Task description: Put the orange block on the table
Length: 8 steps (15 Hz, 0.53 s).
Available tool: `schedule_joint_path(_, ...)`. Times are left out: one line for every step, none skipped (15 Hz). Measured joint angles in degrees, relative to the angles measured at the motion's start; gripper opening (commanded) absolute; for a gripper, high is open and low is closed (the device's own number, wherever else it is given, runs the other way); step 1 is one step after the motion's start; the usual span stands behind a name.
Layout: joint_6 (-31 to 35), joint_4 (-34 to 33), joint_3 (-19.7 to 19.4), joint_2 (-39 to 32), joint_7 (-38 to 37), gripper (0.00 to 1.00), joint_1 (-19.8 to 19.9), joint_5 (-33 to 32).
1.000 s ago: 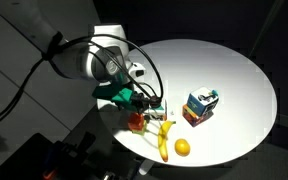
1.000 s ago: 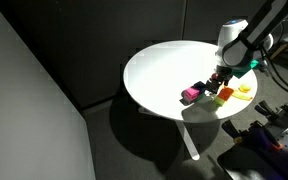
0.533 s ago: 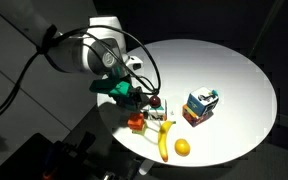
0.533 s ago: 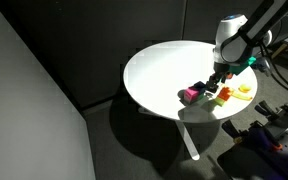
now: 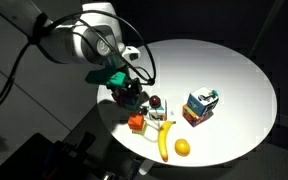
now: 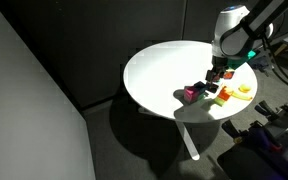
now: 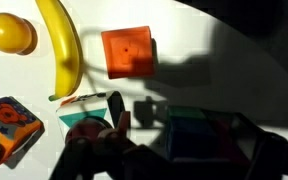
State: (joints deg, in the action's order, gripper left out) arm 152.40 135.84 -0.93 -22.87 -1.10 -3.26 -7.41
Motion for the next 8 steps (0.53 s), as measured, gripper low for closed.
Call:
schedule_joint_path(-0.4,0.0,0.0,0.6,-0.7,1.00,-0.2,0.0)
schedule_joint_path(-0.8,0.0,0.0,1.1,-1.5,1.00,-0.4,0.0)
schedule_joint_path(-1.4,-0.1,0.0,1.6,-2.4,1.00,-0.6,0.0)
schedule_joint_path(-2.0,-0.1,0.0,2.1,-3.1,1.00,-0.8,0.0)
schedule_joint_path(-2.6,-0.2,0.0,2.7,-3.9,1.00,-1.1,0.0)
schedule_joint_path(-3.4,-0.3,0.0,3.2,-4.5,1.00,-1.3,0.0)
schedule_joint_path(-4.3,-0.3,0.0,3.8,-5.1,1.00,-1.5,0.0)
schedule_joint_path(-5.3,-0.5,0.0,4.4,-5.6,1.00,-1.7,0.1)
